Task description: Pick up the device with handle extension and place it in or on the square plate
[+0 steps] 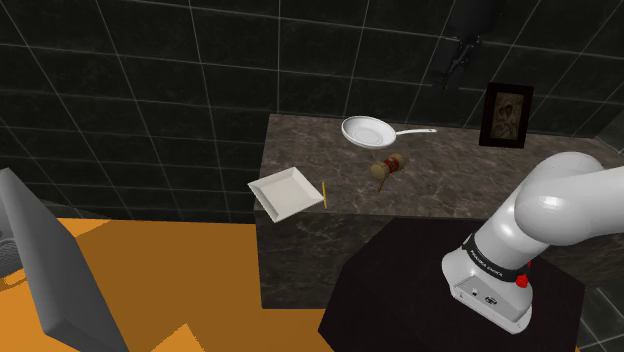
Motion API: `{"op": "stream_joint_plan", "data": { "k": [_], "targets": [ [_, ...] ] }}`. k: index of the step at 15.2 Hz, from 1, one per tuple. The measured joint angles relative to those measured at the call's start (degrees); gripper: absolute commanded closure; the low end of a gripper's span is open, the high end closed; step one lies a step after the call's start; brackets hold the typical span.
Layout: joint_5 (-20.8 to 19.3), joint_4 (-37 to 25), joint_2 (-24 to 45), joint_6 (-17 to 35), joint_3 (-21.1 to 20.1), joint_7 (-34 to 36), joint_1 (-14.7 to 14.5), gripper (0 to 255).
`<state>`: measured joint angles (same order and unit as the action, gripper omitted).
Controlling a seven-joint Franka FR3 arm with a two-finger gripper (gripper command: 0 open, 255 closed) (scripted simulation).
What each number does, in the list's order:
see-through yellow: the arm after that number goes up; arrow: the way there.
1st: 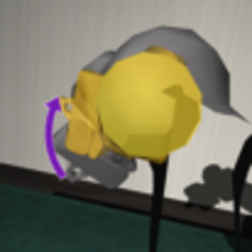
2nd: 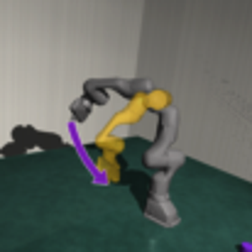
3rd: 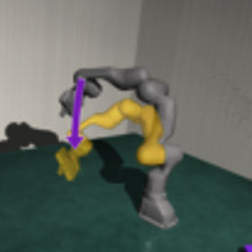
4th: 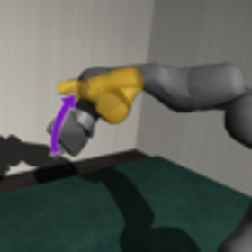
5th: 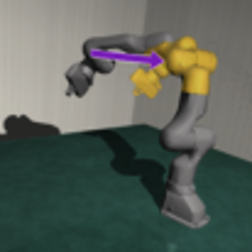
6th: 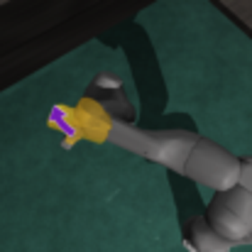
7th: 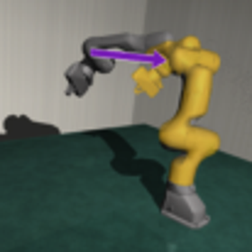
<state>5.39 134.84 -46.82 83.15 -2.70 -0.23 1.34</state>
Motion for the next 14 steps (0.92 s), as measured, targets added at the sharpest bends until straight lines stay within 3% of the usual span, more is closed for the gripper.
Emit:
{"op": "stream_joint_plan", "data": {
  "k": [4, 14],
  "targets": [
    [-1.7, 3.8, -0.4, 3.5, 1.7, -4.7, -0.7, 0],
    [-10.3, 19.6, 2.0, 23.3, 10.9, -26.7, -3.2, 0]
  ]
}}
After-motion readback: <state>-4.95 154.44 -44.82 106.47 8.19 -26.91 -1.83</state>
